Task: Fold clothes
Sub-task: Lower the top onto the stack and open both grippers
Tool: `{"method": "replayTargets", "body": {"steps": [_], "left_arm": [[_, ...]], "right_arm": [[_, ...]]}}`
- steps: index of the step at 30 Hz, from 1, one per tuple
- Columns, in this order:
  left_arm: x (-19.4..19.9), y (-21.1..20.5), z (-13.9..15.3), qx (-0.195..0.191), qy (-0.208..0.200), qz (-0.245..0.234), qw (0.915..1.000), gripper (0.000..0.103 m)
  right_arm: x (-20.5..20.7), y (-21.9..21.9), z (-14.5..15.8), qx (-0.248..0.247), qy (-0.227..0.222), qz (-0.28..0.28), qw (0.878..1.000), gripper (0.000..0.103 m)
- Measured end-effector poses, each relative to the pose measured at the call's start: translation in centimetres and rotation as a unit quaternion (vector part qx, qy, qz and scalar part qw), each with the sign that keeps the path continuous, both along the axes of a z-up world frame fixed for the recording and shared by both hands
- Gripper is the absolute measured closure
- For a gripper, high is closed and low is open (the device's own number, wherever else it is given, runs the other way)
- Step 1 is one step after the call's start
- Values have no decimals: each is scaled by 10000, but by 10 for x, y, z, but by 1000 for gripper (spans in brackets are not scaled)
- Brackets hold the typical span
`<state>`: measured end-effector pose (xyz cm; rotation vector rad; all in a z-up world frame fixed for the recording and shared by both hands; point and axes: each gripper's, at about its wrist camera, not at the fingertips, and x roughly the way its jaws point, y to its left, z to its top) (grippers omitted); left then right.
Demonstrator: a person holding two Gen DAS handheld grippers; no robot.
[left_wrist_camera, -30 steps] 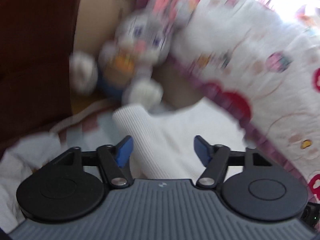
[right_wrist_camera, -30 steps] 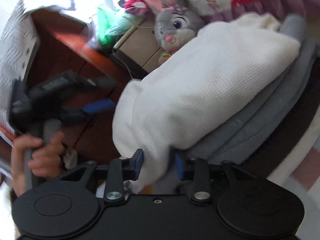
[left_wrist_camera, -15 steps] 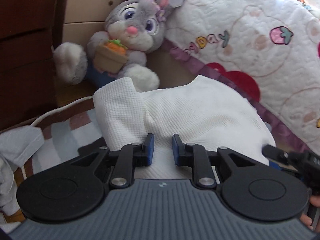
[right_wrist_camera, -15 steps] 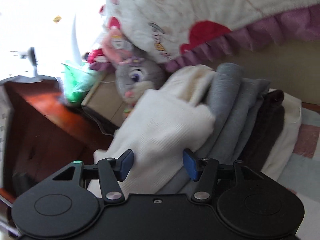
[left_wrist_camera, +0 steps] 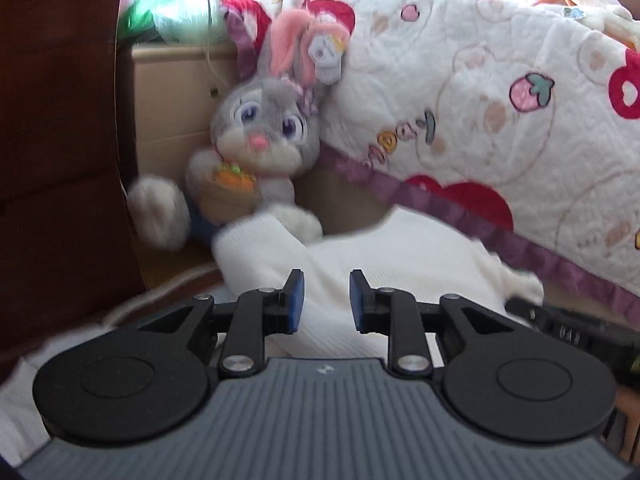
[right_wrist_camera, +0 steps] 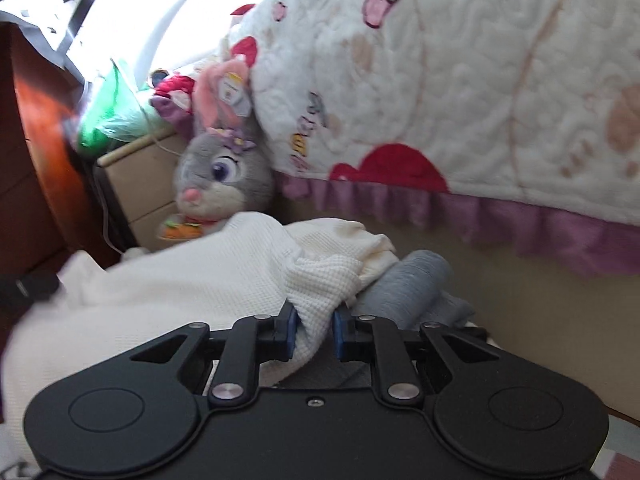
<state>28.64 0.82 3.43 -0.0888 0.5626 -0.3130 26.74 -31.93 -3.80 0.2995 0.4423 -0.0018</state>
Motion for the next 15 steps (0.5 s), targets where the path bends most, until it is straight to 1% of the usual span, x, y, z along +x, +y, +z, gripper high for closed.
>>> {"method": "replayTargets", "body": {"steps": [1,2,3,4,5,7,8,10,11,15], "left_arm": [[9,1,-1,-31,177,-37,9998,81],[17,2,-7,12,303,34,9995,86],[24,4,-15,86,409,150,9990,88],[31,6,-22,159,514,266,9982,93],[38,7,-30,233,619,381,9971,93],[42,16,-45,78,905,495,9946,93],[40,18,-51,35,981,526,9938,93],[32,16,-55,121,941,535,9941,93],[28,15,-55,168,906,536,9943,93],[24,12,-52,163,875,550,9945,93]], "right_arm": [[0,-2,-1,50,0,-4,10000,83],[0,-4,-2,105,1,-12,9999,80],[-1,-5,-3,161,1,-21,9999,77],[-1,-6,-4,201,6,-23,9998,75],[-1,-6,-5,230,13,-22,9997,75],[1,-5,-9,244,61,12,9997,74],[0,-4,-11,231,70,23,9997,74],[1,-2,-12,215,89,-1,9997,73],[-1,-1,-10,236,64,-105,9996,71],[-12,-2,3,383,-128,-730,9965,65]]}}
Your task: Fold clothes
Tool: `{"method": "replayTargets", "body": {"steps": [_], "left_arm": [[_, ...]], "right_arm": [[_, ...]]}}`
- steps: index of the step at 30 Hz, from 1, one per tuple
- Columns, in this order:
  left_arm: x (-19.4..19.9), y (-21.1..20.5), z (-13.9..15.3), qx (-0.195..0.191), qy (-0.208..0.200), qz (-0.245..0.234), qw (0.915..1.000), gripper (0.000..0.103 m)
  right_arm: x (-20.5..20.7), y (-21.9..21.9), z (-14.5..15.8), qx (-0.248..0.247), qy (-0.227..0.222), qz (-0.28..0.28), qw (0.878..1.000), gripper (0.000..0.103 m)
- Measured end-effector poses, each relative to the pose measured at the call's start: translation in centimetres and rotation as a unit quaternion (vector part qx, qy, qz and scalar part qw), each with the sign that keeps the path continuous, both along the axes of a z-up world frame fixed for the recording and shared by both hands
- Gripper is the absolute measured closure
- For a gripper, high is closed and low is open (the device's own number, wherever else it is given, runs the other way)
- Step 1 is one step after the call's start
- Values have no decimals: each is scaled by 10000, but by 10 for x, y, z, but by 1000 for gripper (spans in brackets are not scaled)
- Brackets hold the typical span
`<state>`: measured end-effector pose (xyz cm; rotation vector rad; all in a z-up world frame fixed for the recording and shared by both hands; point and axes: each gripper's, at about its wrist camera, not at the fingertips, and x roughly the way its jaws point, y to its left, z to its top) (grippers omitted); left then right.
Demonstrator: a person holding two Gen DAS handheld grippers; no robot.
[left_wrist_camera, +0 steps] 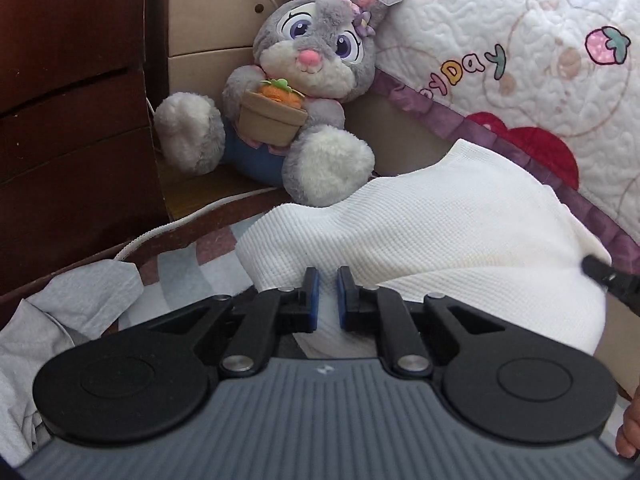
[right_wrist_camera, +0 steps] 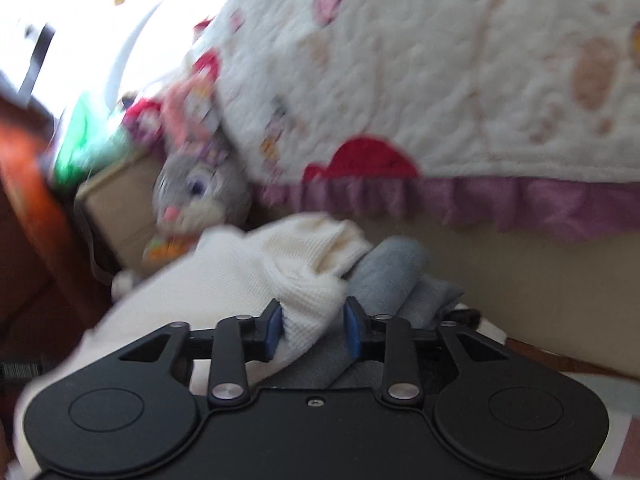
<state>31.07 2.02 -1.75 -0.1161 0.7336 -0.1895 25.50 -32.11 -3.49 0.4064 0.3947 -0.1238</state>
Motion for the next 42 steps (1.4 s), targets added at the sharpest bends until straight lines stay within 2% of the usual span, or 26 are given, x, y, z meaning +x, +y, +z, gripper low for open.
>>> {"method": "replayTargets", "body": {"steps": [3,4,6,8,9,12,13,15,18,20,22,24,25,26,27,28,30,31,32,33,35,37,39,40,42], "left_arm": [[-4,-1,0,-36,-21,-58,10000,93],[-5,-1,0,-55,-36,-78,9999,93],[-7,-1,0,-95,-70,-115,9999,93],[-10,1,-1,-157,-86,-127,9998,93],[-12,3,-1,-194,-93,-121,9997,93],[-21,10,-1,-354,-99,-81,9993,90],[-25,13,-1,-418,-97,-78,9990,89],[-37,19,0,-558,-108,-48,9984,88],[-68,25,7,-809,-489,-108,9955,83],[-91,23,8,-929,-711,-268,9928,74],[-101,20,1,-1015,-652,-394,9919,74],[-104,17,-8,-937,-530,-418,9933,74],[-104,16,-12,-876,-412,-424,9944,73],[-103,15,-17,-837,-199,-443,9953,68],[-101,14,-22,-806,42,-463,9957,68],[-104,15,-25,-793,89,-406,9960,68],[-115,12,-24,-587,13,-427,9974,67],[-120,9,-21,-457,25,-418,9981,62],[-126,6,-17,-322,57,-395,9987,52],[-131,2,-14,-174,125,-359,9991,50],[-145,-8,-7,65,190,-406,9990,33],[-167,-16,4,134,24,-598,9981,33],[-190,-22,16,220,-245,-812,9962,28],[-199,-25,20,316,-252,-887,9952,22],[-215,-33,27,515,-205,-1000,9934,20]], "right_arm": [[-11,12,16,-535,-283,-268,9978,62],[-15,16,21,-535,-425,-169,9975,61],[-22,22,27,-265,-762,302,9963,61],[-24,36,28,-140,-995,992,9900,61],[-22,44,27,-192,-981,1353,9857,59],[-11,65,10,-1021,-591,1794,9767,49],[-9,68,2,-1316,-513,1824,9730,48],[-13,58,-8,-1449,-508,1620,9748,39],[-32,31,-9,-604,-560,1273,9884,38],[-46,25,-11,-67,-592,1247,9904,38],[-55,34,-14,-236,-545,1378,9887,38],[-60,46,-19,-580,-328,1490,9866,38],[-60,46,-21,-575,-169,1497,9869,37],[-61,46,-24,-570,-10,1504,9870,37],[-61,46,-26,-565,149,1510,9868,37],[-61,46,-28,-560,307,1516,9864,37],[-69,46,-32,-752,535,1363,9864,37],[-76,46,-31,-827,596,1311,9861,37],[-84,46,-29,-868,660,1289,9856,37],[-92,45,-26,-862,710,1266,9857,37],[-109,44,-16,-793,784,1209,9864,37],[-128,45,-3,-738,841,1131,9873,37],[-146,48,8,-669,895,1089,9878,37],[-155,50,13,-625,942,1064,9879,37],[-171,51,19,-501,1102,952,9881,36]]}}
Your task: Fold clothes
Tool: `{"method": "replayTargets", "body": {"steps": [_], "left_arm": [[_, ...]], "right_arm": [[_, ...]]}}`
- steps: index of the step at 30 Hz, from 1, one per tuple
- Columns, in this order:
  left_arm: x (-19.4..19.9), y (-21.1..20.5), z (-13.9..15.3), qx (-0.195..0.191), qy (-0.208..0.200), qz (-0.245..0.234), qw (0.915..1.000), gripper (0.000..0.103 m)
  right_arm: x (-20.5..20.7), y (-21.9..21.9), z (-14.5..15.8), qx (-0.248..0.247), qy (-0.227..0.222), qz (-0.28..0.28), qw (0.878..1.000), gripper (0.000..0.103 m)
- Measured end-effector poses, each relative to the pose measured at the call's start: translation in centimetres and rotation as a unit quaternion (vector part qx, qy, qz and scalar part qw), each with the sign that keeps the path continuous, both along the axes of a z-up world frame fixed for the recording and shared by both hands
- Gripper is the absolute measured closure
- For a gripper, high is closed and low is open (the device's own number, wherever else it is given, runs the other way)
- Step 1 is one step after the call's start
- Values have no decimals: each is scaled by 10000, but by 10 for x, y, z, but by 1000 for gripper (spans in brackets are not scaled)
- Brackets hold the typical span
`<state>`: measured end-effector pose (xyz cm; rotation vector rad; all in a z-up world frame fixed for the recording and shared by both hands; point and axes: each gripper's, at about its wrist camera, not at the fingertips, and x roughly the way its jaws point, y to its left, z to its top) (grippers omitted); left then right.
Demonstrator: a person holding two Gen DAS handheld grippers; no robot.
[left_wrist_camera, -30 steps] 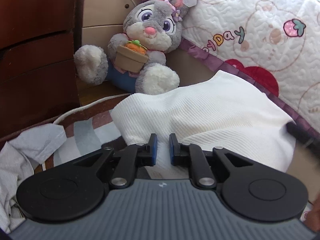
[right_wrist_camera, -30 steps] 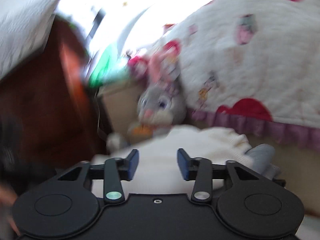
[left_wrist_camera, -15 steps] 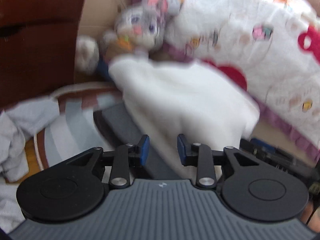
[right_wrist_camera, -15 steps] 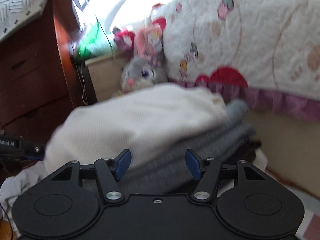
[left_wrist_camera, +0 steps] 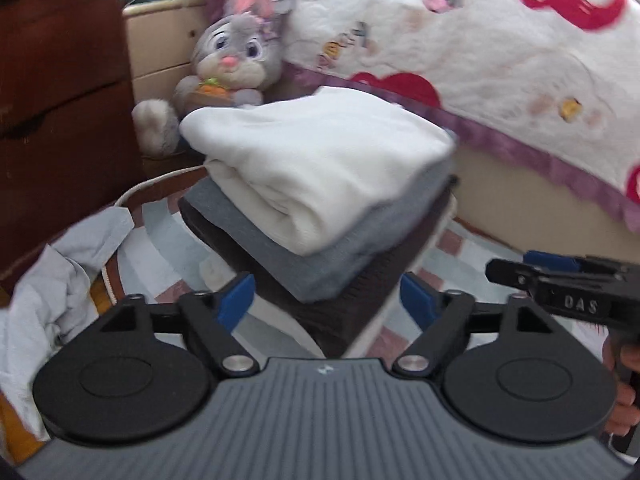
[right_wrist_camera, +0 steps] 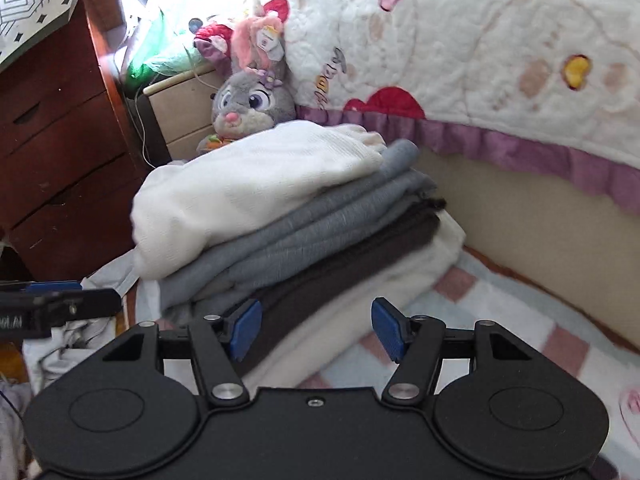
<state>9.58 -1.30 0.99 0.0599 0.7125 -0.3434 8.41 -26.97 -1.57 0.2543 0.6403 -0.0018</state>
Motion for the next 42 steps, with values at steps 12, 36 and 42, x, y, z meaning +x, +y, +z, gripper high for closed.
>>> {"method": "replayTargets", "body": {"steps": [12,36,42], "left_arm": [[-49,-21,8,111,805,-105,9966,5],[-87,-31,26,438,764,-246,9958,0],[-87,-31,24,471,748,-194,9959,0]], "right_arm": [[-77,23,34,-331,517,-76,9981,33],[-116,45,56,-1082,824,-643,9886,22],[-117,48,55,-1150,874,-644,9874,22]]}}
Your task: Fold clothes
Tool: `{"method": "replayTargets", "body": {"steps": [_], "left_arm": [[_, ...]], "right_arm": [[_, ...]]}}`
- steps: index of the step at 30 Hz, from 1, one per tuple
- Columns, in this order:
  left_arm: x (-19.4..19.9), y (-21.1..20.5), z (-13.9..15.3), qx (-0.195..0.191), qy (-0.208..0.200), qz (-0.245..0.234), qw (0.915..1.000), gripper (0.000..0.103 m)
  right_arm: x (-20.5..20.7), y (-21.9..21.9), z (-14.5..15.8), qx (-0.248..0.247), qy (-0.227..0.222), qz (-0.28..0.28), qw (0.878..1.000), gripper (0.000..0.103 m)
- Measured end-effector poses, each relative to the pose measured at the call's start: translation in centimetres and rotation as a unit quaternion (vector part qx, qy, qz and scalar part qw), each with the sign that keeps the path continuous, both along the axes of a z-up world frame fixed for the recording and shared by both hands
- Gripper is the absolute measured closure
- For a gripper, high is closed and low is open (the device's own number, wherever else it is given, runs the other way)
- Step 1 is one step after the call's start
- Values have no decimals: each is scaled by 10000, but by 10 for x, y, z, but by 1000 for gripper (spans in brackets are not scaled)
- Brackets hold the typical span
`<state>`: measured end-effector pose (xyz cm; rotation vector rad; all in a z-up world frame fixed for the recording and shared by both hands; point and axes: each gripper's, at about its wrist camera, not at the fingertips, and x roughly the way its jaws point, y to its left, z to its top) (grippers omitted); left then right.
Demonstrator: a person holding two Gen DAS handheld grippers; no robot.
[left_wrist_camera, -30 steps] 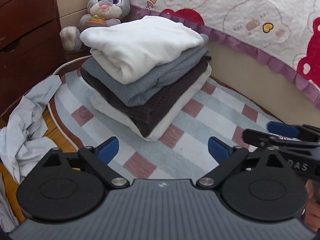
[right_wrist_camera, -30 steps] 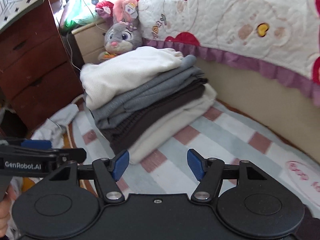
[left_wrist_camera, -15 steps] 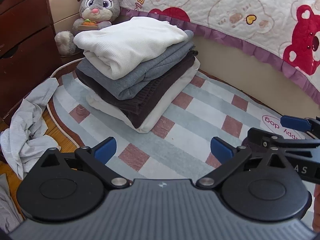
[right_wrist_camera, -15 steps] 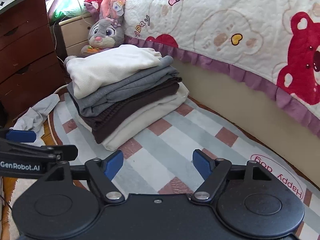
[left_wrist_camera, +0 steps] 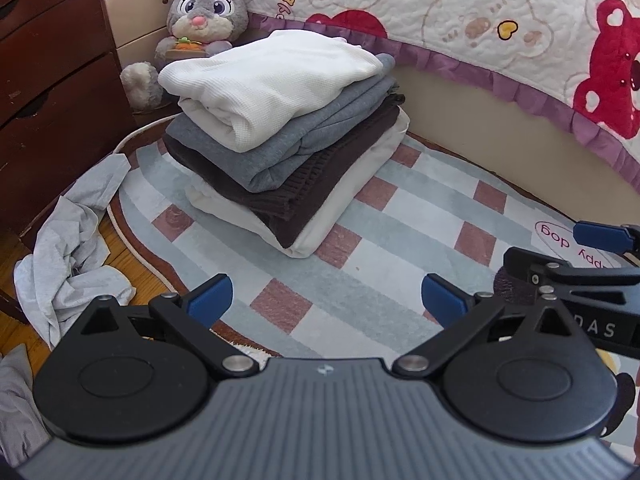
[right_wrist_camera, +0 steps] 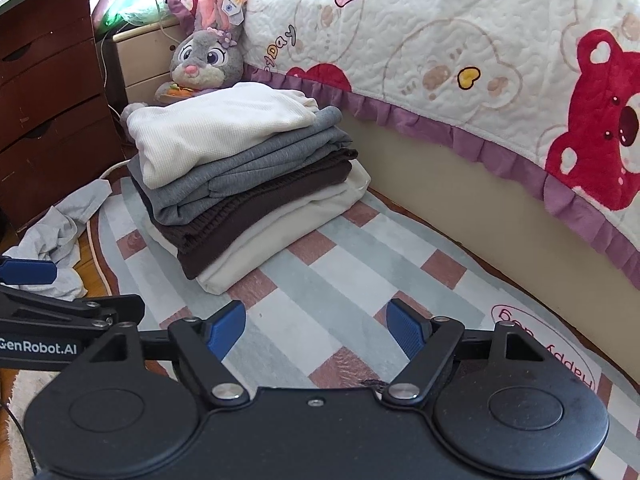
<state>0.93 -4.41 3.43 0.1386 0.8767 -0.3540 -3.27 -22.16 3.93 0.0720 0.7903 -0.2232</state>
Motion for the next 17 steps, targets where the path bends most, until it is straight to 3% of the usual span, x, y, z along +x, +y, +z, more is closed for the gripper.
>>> {"method": "replayTargets", "body": {"steps": [17], "left_arm": [[4,-4,-7,139,12,-1,9999,0]], "right_arm": [[3,1,-11,-36,175,-25,9998,21]]}}
